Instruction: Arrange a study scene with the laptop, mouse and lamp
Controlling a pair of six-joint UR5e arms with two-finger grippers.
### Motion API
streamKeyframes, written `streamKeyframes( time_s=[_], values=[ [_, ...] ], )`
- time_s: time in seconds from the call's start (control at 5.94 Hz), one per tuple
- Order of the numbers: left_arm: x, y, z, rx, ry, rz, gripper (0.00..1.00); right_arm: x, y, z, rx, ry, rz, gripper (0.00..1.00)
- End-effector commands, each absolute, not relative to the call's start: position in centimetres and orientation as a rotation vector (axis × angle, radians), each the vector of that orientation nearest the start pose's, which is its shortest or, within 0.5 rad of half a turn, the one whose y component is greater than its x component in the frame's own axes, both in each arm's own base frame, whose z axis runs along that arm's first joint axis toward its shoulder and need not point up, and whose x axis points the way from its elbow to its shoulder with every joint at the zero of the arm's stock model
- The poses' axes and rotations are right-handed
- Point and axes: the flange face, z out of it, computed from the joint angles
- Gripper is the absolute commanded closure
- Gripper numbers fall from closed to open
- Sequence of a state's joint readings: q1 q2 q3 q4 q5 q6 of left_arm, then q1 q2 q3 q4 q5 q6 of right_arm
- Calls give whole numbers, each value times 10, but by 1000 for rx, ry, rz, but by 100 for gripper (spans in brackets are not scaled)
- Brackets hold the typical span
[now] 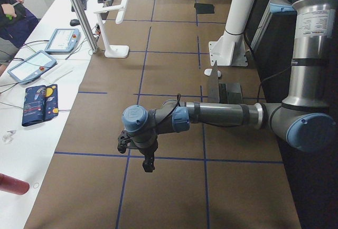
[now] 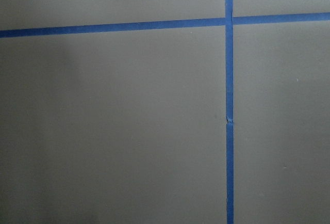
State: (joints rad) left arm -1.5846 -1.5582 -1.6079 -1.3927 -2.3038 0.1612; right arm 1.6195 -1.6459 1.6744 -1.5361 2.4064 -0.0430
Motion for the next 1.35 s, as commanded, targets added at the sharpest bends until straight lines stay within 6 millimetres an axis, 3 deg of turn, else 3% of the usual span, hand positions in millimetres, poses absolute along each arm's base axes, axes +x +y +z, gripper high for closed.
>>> streamKeyframes(
  time_s=[0.0, 1.18],
  values=[
    [-73, -474, 665, -79, 742, 87, 0, 82, -460, 636, 98, -831, -20, 0],
    [-73, -477, 652, -54, 740, 93, 0, 82, -462, 635, 107, -827, -26, 0]
  ],
)
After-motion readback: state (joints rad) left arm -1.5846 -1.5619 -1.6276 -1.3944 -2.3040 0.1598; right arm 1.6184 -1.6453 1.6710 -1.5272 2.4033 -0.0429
